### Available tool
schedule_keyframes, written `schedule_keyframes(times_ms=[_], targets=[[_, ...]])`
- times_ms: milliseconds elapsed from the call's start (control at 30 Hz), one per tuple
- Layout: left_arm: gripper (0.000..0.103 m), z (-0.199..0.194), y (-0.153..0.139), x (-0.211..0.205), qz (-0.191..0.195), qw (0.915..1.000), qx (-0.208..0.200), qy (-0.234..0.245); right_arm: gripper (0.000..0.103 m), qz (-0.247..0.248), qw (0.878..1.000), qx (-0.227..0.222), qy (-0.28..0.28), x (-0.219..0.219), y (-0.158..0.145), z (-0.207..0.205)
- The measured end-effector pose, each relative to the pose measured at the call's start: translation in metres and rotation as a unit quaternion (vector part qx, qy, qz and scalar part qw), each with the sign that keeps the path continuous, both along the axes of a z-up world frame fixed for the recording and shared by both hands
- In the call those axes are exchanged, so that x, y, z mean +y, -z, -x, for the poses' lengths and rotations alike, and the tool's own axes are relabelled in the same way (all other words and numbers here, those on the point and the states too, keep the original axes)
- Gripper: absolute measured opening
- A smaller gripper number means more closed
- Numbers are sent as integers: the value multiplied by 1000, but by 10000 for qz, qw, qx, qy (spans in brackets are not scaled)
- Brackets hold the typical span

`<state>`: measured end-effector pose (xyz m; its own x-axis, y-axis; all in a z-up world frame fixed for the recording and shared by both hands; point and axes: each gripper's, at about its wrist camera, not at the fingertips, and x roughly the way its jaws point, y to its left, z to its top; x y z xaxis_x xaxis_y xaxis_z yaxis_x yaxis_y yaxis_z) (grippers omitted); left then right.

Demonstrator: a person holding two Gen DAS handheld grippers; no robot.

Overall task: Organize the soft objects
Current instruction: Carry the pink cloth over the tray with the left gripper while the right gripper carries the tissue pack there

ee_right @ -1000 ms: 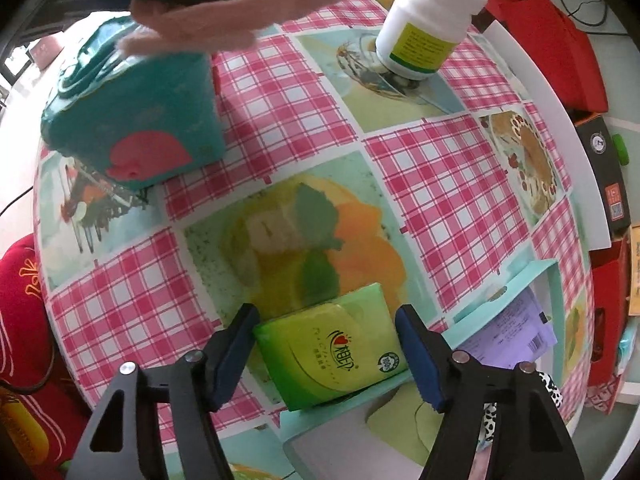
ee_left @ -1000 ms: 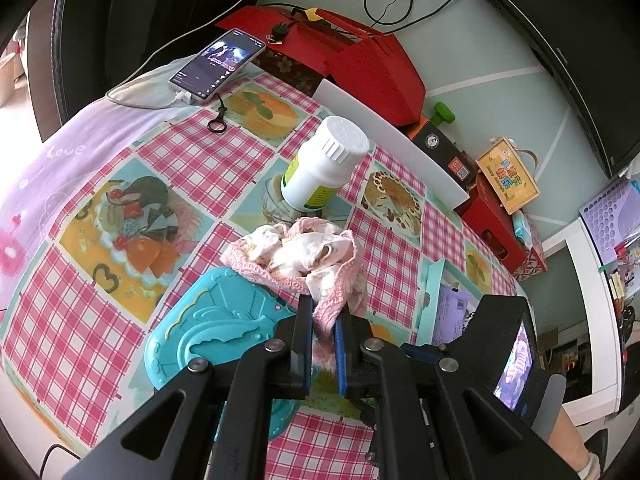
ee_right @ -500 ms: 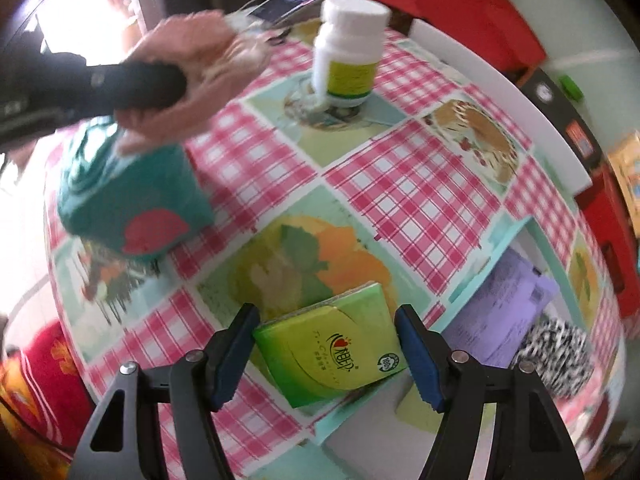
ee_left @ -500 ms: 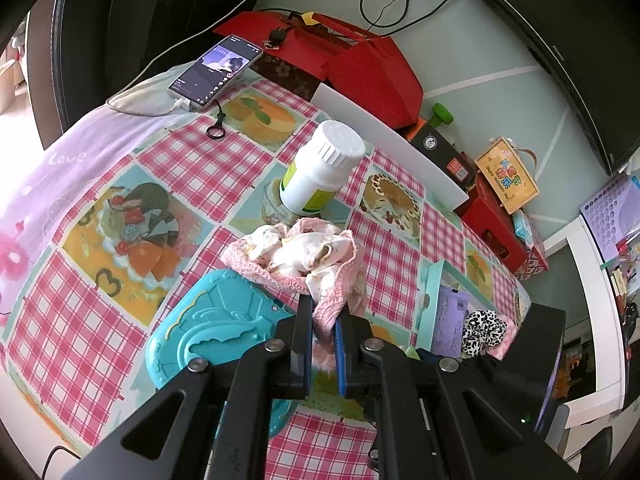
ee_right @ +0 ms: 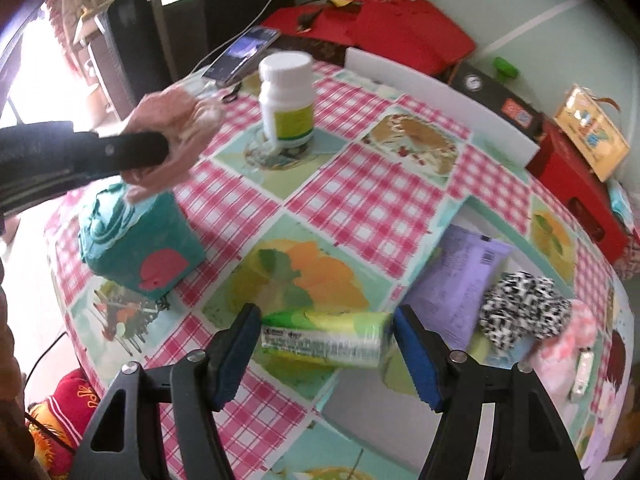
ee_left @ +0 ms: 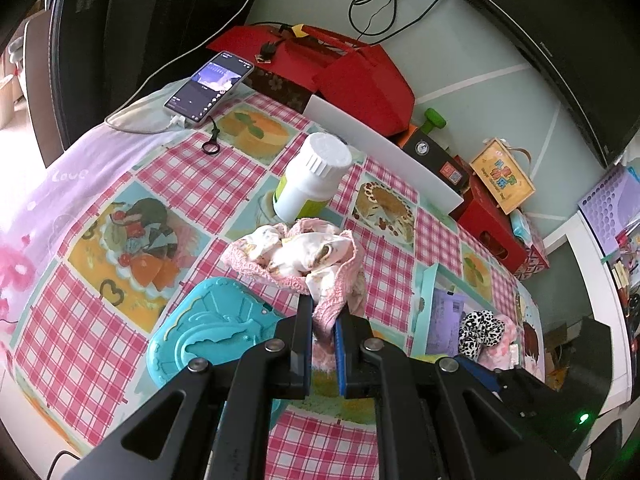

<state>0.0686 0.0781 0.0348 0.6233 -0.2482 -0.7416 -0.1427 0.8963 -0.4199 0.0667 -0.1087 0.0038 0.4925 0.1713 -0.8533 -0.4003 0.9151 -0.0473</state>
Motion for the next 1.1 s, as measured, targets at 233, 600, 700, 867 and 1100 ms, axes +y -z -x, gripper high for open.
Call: schedule_keyframes(times_ms=[233,600,700,867,1100], targets=[[9,1,-4,-6,-93,9999,-82,35,71,-248,9990,-248,289,-24,-18,6],[9,3,-14,-38,-419,9979,-267,421,71,-501,9916,-616,1025,-86,-39,10],[9,5,-16,-53,-496,9964,-322,609,71,-623,9866,-667,1350,-112,-43,13],[9,4,-14,-87,-544,9920,-316,1091,71,-646,9768,-756,1895,-151,-47,18],[9,4,-3,-129,-732,9837,-197,1631,71,-630,9615,-755,2565,-200,-45,27]])
